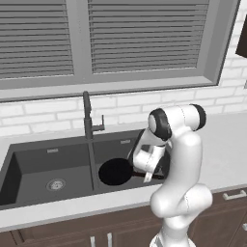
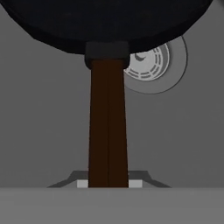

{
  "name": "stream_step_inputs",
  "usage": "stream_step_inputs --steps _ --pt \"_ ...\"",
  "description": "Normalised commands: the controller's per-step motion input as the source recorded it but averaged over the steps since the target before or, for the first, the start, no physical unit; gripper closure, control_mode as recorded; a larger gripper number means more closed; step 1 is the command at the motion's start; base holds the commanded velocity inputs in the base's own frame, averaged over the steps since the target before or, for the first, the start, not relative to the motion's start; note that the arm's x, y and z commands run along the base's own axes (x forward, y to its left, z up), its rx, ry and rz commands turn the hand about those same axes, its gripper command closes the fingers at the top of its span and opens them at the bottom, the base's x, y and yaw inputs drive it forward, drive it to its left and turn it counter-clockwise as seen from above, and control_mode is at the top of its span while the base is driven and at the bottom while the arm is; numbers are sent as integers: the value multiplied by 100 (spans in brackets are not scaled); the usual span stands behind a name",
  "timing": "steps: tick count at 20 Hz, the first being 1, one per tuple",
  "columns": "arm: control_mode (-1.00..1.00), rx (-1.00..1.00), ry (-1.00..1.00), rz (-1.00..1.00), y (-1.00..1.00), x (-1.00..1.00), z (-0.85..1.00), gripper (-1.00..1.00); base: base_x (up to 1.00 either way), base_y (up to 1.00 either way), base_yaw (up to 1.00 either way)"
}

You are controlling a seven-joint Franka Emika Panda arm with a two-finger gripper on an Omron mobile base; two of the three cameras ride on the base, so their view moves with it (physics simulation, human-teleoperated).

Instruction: Pick the pan and sponge and place them into the sink. Then turn on the water.

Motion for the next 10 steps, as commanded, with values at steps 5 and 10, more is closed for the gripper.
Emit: stream_step_inputs --steps 5,10 --pt "-100 0 2 0 0 8 -1 100 0 0 0" --pt "-100 0 0 0 0 0 0 -100 0 0 0"
